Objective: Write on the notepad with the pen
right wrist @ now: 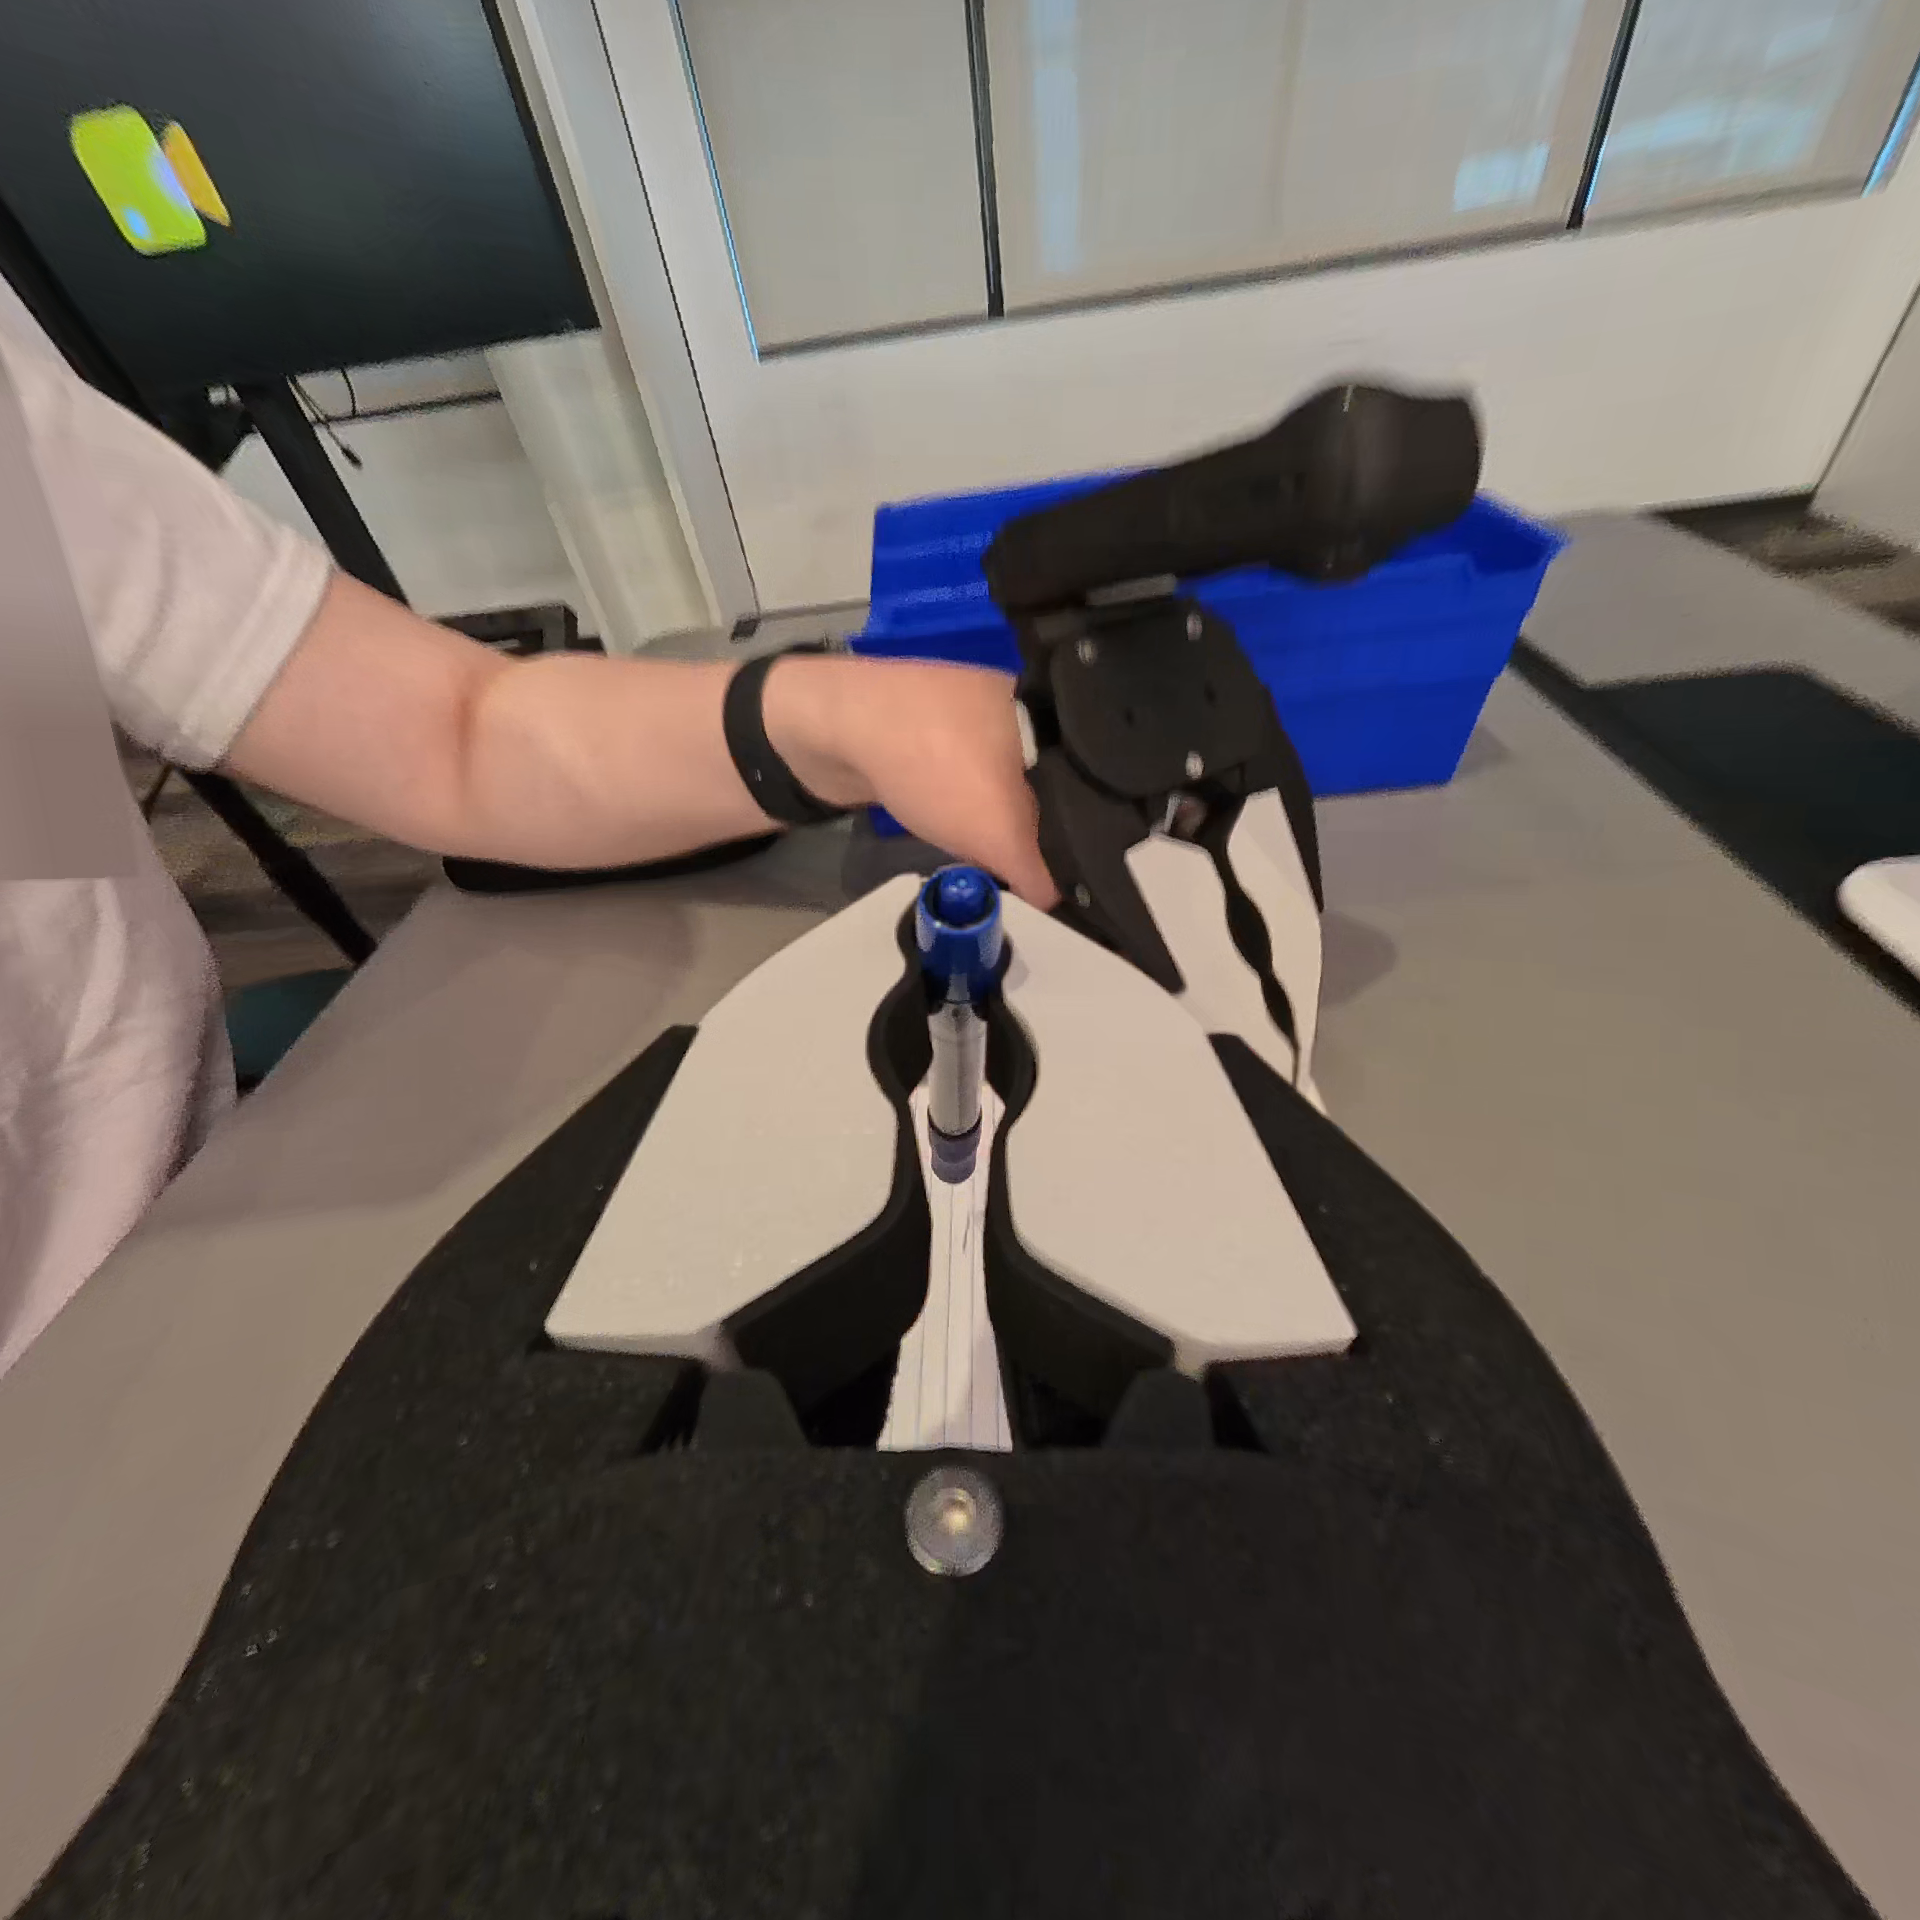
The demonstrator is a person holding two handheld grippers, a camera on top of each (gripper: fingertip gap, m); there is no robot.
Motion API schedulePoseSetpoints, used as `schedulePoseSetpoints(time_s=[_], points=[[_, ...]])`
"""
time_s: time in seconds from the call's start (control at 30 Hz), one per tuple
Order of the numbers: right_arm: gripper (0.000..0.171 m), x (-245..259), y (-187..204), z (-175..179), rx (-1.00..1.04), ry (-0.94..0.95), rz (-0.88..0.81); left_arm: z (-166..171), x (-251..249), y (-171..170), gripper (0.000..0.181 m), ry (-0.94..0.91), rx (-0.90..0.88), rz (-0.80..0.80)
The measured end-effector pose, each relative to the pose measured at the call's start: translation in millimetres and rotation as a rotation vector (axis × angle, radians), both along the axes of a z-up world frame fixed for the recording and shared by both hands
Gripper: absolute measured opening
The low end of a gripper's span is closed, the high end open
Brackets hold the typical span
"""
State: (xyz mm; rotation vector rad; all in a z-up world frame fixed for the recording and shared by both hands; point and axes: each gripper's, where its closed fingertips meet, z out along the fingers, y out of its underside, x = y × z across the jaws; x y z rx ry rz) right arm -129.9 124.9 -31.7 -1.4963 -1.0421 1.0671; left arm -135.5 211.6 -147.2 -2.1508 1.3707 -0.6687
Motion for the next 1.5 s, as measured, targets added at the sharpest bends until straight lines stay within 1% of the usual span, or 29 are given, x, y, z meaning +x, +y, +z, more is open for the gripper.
schedulePoseSetpoints(time_s=[0.07, 0.13, 0.23, 0.4, 0.6, 1.5], points=[[0.004, 6.6, 5.9, 10.6, 0.05, -0.003, -0.075, 0.0, 0.0, 0.0, 0.0, 0.0, 0.0, 0.0], [0.005, 15.7, 16.5, 2.2, 0.061, -0.065, -0.168, 0.0, 0.0, -0.1, 0.0, 0.0, 0.0, 0.0], [0.004, 17.3, 17.2, -7.5, 0.009, -0.038, -0.163, 0.0, 0.0, 0.0, 0.0, -0.002, -0.002, 0.0], [0.005, 15.4, 19.4, -14.9, -0.004, -0.069, -0.163, -0.1, 0.1, 0.1, 0.0, -0.001, -0.001, 0.0], [0.005, 13.9, 21.6, -20.1, -0.022, -0.055, -0.16, -0.1, 0.0, 0.2, 0.0, 0.001, 0.001, -0.001], [0.005, 12.6, 22.9, -22.6, -0.009, -0.061, -0.162, -0.4, -0.5, 0.0, 0.0, 0.002, 0.002, -0.001]])
